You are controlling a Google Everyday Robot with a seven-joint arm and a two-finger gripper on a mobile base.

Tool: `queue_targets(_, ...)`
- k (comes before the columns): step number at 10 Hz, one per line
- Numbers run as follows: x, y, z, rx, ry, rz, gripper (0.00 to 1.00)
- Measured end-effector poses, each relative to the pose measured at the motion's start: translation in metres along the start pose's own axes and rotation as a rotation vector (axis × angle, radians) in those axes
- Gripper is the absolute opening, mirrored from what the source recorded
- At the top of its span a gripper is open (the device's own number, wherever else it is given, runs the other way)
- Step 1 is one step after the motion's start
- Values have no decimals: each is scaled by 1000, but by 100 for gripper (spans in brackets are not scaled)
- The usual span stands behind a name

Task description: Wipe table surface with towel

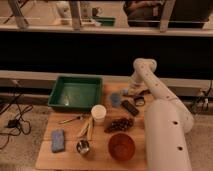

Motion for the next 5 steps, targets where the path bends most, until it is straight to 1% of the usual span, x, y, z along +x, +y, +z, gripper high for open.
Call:
queue_targets(2, 2, -6, 3, -2, 18, 11, 0)
queue_targets(5, -10, -10, 11, -5, 11, -2, 0)
